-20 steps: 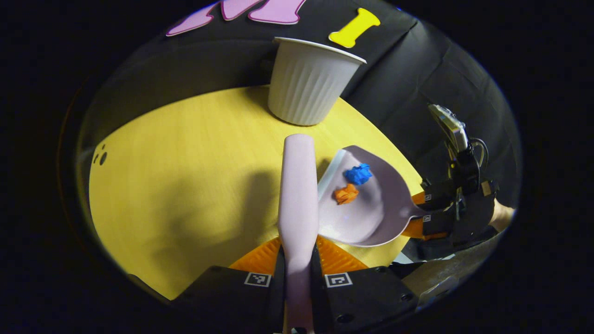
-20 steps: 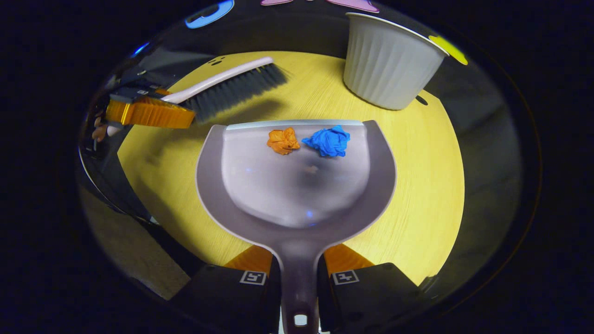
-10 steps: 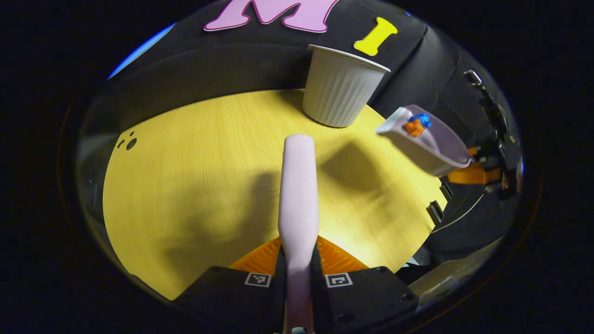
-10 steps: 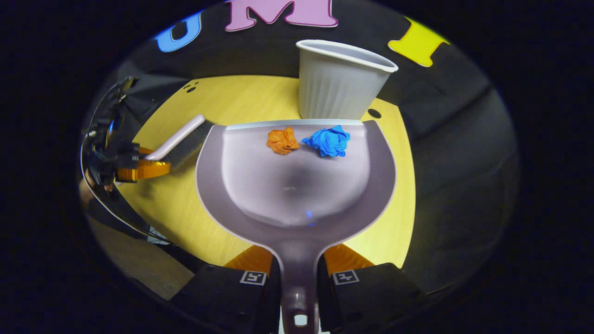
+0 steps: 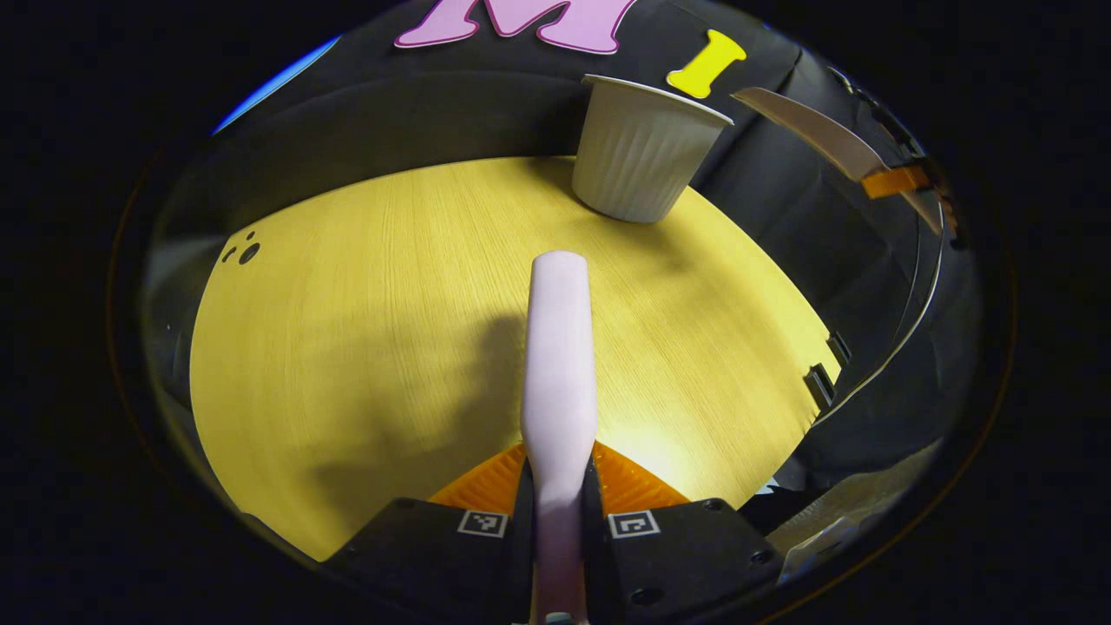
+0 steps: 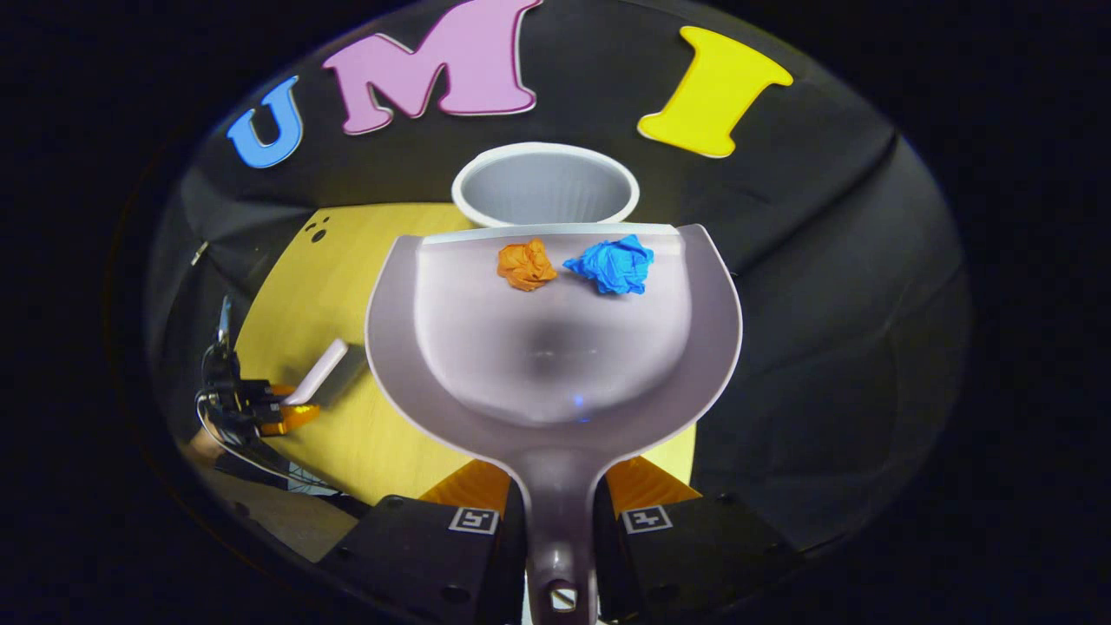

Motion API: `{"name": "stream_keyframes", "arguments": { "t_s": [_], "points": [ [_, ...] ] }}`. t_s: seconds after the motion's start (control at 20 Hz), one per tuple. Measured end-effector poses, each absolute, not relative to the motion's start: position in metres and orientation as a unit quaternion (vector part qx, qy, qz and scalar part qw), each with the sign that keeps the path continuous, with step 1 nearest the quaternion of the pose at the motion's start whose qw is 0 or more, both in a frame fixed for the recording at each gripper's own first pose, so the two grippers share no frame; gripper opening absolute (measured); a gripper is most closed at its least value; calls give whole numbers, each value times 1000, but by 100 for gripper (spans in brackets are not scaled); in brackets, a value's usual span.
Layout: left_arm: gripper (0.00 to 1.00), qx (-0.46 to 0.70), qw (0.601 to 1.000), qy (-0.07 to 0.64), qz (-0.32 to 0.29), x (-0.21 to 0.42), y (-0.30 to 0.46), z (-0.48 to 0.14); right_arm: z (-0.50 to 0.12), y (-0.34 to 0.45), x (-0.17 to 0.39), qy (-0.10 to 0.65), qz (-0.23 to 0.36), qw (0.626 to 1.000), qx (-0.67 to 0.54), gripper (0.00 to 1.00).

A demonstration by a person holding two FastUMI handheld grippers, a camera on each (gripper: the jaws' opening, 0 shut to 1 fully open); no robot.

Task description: Pick up the small broom and dustpan from the desktop, sweep the trash into the dustpan with the broom, and then empty the trash into the garbage bin.

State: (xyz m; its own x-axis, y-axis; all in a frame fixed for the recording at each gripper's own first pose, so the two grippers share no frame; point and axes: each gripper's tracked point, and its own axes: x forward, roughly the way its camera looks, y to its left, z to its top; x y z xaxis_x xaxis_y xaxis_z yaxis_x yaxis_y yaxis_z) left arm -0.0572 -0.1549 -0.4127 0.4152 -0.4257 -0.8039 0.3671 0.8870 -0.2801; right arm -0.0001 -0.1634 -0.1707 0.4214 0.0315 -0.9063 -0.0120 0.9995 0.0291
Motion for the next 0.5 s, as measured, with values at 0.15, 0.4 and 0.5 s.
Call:
{"name": "stream_keyframes", "arguments": {
  "t_s": [0.15,0.4,0.5],
  "points": [
    [28,-28,839,488,-239,-60,-152,-416,-163,-189,34,540,-3,842,-16,36],
    [28,-32,836,492,-240,-62,-147,-422,-164,-221,81,563,-18,821,-97,36],
    [28,-34,836,493,-237,-63,-145,-425,-165,-228,96,576,-15,806,-135,36]
  ]
}}
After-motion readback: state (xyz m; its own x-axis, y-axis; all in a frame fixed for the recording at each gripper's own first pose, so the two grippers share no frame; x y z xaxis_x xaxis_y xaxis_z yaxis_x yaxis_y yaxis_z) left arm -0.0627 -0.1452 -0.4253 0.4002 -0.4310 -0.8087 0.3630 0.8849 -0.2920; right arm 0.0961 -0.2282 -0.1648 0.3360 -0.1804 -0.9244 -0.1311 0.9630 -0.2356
